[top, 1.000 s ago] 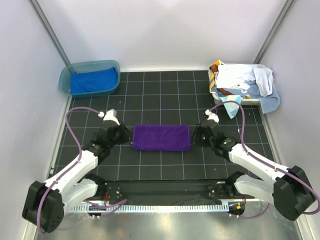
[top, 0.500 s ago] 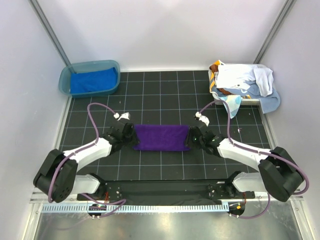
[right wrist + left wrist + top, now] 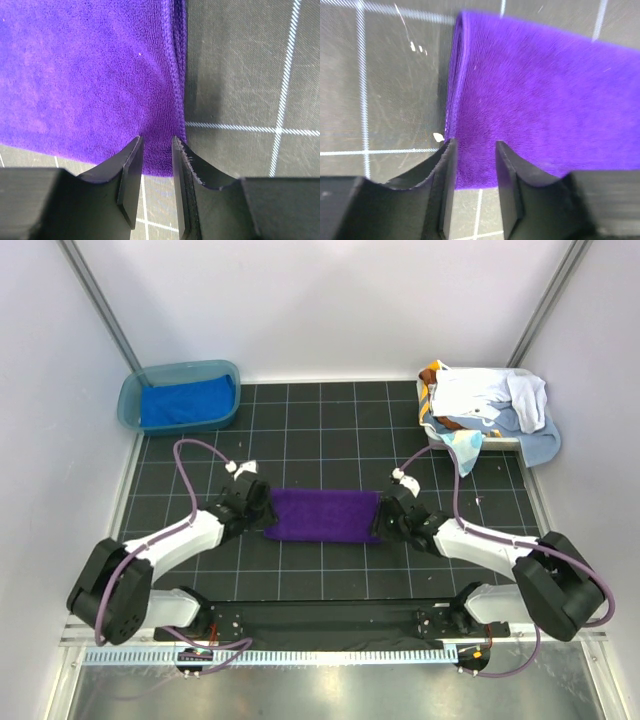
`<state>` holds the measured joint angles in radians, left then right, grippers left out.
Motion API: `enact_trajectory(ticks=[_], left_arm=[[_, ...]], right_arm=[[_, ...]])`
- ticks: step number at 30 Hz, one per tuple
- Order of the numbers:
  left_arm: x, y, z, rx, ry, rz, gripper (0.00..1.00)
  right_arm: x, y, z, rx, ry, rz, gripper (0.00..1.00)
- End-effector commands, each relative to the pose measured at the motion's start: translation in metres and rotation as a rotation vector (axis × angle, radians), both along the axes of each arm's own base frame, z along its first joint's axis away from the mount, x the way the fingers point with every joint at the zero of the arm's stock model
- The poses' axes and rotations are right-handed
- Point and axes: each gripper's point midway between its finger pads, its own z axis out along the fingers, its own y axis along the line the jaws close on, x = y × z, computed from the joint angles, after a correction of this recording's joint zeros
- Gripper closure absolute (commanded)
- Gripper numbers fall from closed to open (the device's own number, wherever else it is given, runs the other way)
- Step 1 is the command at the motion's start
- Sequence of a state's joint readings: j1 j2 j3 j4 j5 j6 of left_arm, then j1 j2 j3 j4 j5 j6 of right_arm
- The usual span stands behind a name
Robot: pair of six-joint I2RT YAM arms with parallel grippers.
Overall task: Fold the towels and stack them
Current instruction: Fold the towel
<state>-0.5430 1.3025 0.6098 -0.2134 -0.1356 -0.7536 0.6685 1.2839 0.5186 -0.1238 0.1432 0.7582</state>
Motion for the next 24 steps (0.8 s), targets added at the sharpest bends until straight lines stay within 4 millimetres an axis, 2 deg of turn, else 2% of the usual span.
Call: enact_trajectory(ticks=[1,2,5,8,13,14,17,24], left_arm=[[0.015,0.011,0.038,0.047,-0.096,0.026,0.59],[0.018,0.014,0.045,0.055,-0.111,0.030,0.54],[0.020,0.024,0.043,0.074,-0.087,0.034,0.49],[0.023,0.027,0.032,0.038,-0.030,0.009,0.45],[0.031,0.025,0.008,0.002,0.066,-0.009,0.44],[0.030,0.017,0.007,-0.048,0.086,-0.040,0.43],[0.033,0.005,0.004,-0.093,0.095,-0.079,0.40],[0.028,-0.003,-0.009,-0.130,0.132,-0.110,0.38]], right_arm=[[0.007,0.001,0.024,0.004,-0.048,-0.003,0.62],[0.008,0.001,0.030,0.006,-0.060,-0.003,0.62],[0.011,-0.006,0.042,-0.030,-0.079,-0.012,0.60],[0.015,-0.008,0.054,-0.039,-0.107,-0.011,0.60],[0.023,-0.004,0.066,-0.052,-0.136,0.011,0.59],[0.026,-0.002,0.070,-0.055,-0.143,0.021,0.59],[0.030,0.002,0.068,-0.070,-0.138,0.040,0.59],[0.036,0.012,0.060,-0.073,-0.123,0.076,0.59]])
